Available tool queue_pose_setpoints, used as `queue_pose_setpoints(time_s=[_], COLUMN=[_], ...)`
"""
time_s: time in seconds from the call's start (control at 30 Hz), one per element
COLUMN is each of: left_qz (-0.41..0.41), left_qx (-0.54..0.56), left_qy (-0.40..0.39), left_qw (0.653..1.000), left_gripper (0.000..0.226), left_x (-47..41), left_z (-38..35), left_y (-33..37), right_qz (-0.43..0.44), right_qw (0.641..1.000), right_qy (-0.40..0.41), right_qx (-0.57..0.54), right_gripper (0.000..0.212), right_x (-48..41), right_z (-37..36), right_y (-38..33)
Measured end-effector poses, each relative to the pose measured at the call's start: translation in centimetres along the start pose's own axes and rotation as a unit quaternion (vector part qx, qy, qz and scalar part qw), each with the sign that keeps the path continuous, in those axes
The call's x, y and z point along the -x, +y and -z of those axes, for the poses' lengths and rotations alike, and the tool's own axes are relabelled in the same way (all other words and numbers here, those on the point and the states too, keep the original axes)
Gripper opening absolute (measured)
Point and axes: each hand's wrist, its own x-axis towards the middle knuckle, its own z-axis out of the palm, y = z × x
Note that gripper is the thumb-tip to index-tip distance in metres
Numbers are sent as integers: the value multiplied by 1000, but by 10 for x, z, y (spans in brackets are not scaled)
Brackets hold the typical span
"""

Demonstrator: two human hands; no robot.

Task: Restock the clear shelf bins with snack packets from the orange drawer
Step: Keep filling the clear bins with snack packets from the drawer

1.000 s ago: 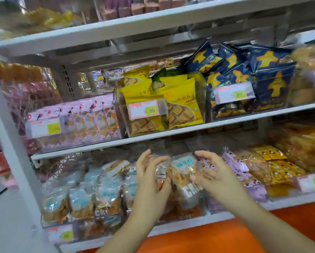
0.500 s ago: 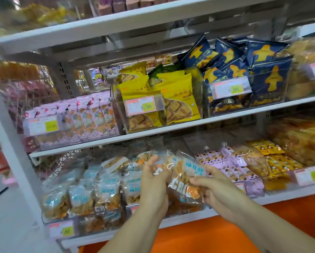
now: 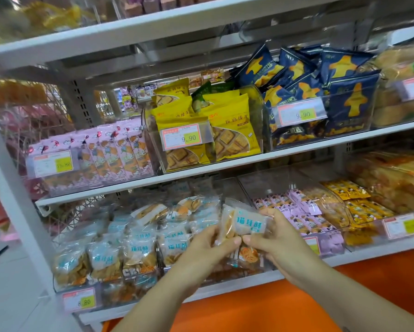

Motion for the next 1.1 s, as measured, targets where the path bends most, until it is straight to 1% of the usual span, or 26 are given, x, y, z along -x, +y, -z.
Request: queue_pose_setpoints(time_s=[0.07,0.13,0.17,0.2,0.27,0.3,0.37,0.43,0.5,0.53,0.57,0.63,0.7,0.77,0.9,1.0,1.07,1.1], left_qz=[-4,-30,-46,-60,-87,-97,-116,-123,-134,-150,-170,-205,-202,-192,-153,-116,-72,-51], left_qx=[-26,-49,-69,-92,-132,-147,-188,-230,-229,-236,-264,-343,-398,-443,-526,-552,-555,-549], left_qy=[1,15,19,21,21,19,20,17,25,40,69,141,200,224,224,214,199,191], left_qw=[1000,998,996,994,987,984,975,965,964,959,947,906,872,847,806,797,804,812], left_gripper=[32,31,31,32,38,42,47,52,55,52,48,38,32,29,31,36,39,39], left_x=[2,3,3,4,8,9,8,6,3,2,1,-7,-17,-30,-61,-87,-106,-116], left_z=[6,13,16,19,20,20,18,17,17,19,22,34,46,53,63,66,65,65], left_y=[1,2,2,3,6,7,8,8,7,8,9,5,1,0,3,3,5,7], right_qz=[24,43,60,76,93,96,98,110,131,139,147,169,191,201,198,201,197,200], right_qw=[997,995,992,985,960,949,947,946,942,943,943,938,933,930,931,927,923,914], right_qy=[-26,-47,-52,-65,-112,-136,-152,-132,-96,-71,-42,22,64,86,95,98,98,105], right_qx=[66,83,99,139,237,267,267,274,292,295,296,301,297,297,290,302,316,337], right_gripper=[51,57,64,73,88,87,70,55,52,51,49,46,44,45,45,39,31,32], right_x=[1,1,0,-1,0,1,2,2,0,-2,-4,-11,-24,-42,-88,-125,-149,-162], right_z=[-1,2,6,11,16,17,15,14,18,21,24,29,29,28,21,19,19,20], right_y=[-1,-7,-11,-15,-20,-19,-17,-17,-19,-21,-21,-20,-17,-12,-1,8,14,17])
